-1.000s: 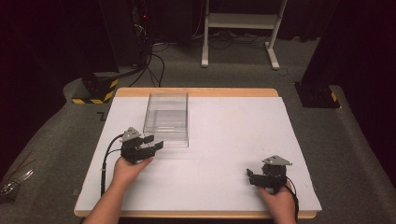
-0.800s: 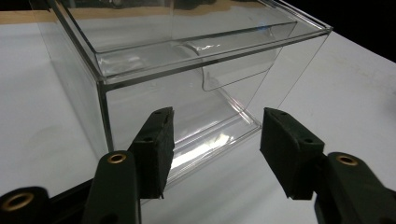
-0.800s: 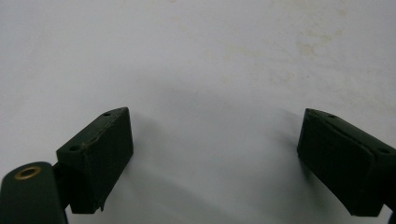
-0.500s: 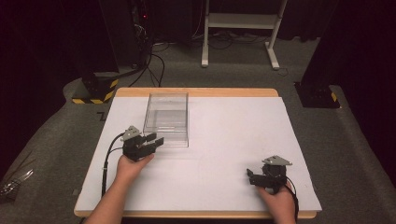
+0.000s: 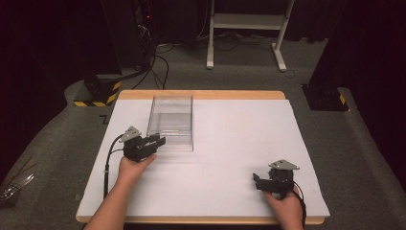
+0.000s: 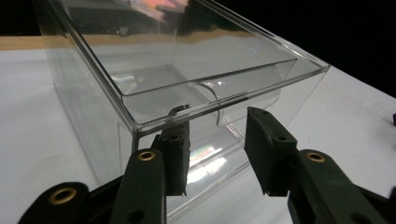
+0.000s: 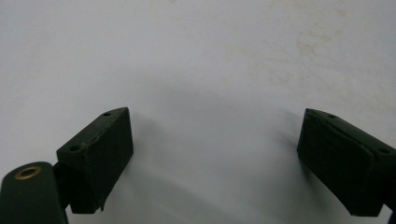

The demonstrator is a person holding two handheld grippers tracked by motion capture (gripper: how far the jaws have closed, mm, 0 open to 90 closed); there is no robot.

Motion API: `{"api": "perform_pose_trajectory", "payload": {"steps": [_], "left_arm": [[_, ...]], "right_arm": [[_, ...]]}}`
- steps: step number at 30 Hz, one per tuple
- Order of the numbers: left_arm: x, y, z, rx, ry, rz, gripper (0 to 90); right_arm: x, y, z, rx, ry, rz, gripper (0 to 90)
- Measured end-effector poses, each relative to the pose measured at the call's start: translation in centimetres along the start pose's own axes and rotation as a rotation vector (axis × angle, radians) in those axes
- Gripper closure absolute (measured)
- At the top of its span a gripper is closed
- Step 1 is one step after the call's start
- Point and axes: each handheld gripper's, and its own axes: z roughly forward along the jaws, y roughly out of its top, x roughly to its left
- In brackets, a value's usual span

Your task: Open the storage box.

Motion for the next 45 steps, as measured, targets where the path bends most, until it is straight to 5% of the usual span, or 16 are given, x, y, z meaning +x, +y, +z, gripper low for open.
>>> {"api": "perform_pose_trajectory", "payload": {"steps": [4,18,45], "left_arm": [[-0.2,0.5,0.2,0.025,0.002,0.018,60.0],[0.3,0.2,0.7,-0.014,-0.056,-0.015,69.4],[0.7,-1.1,0.2,-0.069,-0.133,0.020,78.8]], "right_arm": [[0.0,0.0,0.0,0.000,0.000,-0.001,10.5],[0.0,0.0,0.0,-0.001,0.000,-0.003,10.6],[0.0,0.0,0.0,-0.003,-0.002,-0.005,10.7]]}}
